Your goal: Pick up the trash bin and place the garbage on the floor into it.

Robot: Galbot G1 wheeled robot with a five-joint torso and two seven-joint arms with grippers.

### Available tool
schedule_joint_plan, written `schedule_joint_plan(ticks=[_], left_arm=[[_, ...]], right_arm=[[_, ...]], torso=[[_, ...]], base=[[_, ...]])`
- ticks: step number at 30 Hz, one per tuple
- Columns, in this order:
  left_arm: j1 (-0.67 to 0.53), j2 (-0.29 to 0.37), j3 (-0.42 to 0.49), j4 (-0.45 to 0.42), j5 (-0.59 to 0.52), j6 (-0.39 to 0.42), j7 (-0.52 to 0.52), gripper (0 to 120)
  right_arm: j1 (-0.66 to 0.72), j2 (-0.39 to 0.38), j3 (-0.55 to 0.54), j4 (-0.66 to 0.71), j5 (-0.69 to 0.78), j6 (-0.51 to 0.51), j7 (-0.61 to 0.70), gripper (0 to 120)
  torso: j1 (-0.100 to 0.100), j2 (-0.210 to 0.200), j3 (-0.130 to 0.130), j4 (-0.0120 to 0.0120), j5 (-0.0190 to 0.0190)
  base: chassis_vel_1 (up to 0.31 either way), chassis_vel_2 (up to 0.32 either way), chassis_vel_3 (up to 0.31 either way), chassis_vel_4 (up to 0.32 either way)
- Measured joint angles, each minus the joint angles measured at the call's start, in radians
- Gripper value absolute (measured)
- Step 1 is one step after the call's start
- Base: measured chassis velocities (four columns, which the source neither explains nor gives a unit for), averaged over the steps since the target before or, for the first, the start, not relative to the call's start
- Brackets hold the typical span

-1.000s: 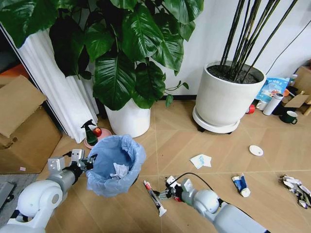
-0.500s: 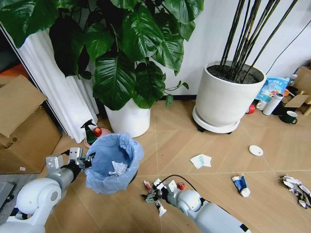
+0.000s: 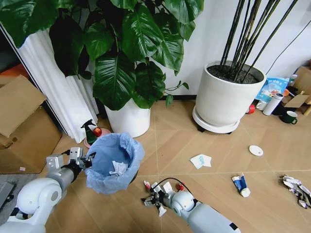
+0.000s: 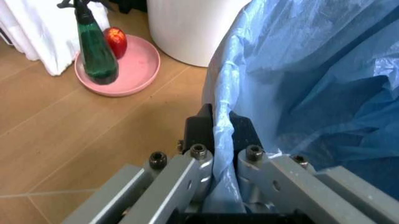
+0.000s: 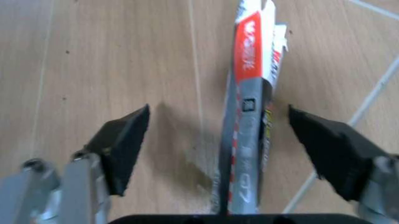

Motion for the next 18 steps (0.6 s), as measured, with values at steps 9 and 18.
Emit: schedule_joint_plan(ticks=[9,18], left_arm=[[-0.005,0.000,0.006,0.000,0.000,0.000,0.000,0],[-0.006,0.001,0.006,0.001,0.000,0.001,0.001,0]], right_arm=[[-0.005,-0.006,0.018,-0.013,0.007,0.012,-0.038,45],[-0.016,-0.009,0.019,-0.002,0.015,0.018,-0.041,14]], torso=[[0.000,0.000,0.000,0.0000,0.0000],[0.000,0.000,0.000,0.0001,0.0001]], base=[[0.000,0.000,0.000,0.000],[0.000,0.000,0.000,0.000]])
